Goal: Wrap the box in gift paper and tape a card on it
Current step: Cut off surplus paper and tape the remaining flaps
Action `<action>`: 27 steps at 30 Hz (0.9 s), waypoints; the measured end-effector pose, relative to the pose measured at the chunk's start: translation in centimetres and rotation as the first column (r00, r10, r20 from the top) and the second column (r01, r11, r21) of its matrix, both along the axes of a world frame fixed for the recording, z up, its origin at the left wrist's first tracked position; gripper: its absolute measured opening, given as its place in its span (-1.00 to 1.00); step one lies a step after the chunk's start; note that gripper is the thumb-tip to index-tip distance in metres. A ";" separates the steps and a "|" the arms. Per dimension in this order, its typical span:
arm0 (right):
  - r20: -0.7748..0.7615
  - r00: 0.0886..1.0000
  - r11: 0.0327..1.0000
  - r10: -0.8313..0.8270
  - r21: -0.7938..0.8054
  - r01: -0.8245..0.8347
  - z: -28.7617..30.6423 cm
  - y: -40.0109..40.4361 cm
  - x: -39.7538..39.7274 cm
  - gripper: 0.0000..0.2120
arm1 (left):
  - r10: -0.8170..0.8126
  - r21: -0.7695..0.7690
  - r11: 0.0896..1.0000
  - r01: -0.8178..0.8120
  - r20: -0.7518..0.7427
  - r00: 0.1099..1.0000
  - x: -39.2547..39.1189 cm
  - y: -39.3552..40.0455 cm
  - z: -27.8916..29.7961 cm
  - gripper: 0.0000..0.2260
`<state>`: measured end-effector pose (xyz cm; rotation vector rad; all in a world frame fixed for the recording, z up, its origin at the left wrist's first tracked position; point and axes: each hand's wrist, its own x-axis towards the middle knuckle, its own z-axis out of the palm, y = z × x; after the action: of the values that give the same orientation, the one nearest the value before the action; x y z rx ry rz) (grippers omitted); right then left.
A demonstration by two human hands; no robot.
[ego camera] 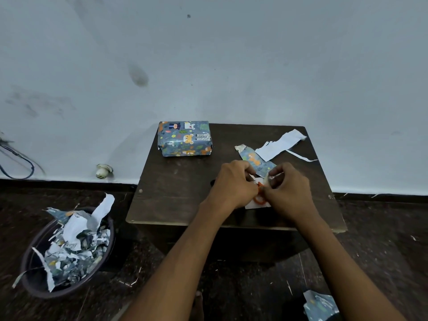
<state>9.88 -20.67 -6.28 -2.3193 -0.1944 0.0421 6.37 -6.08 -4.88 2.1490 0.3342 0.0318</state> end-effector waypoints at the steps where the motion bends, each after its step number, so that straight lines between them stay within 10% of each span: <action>1: -0.003 1.000 1.000 0.012 0.009 -0.012 -0.1 0.1 0.0 -0.77 | 0.010 -0.013 1.000 -0.010 -0.001 1.000 0.0 -0.1 0.1 -0.79; 16: 0.036 0.999 0.998 0.036 0.042 -0.038 0.2 1.6 -0.3 -0.82 | 0.109 -0.125 0.985 -0.118 -0.073 0.991 0.1 0.0 0.7 -0.78; 27: 0.004 0.985 0.968 0.172 0.185 -0.170 0.8 3.1 -1.3 -0.68 | 0.173 0.119 0.980 -0.162 -0.084 0.981 -0.8 0.9 0.9 -0.77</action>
<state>8.58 -17.56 -5.48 -2.1116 -0.3767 0.1202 5.53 -5.14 -3.99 2.2318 0.5807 0.0466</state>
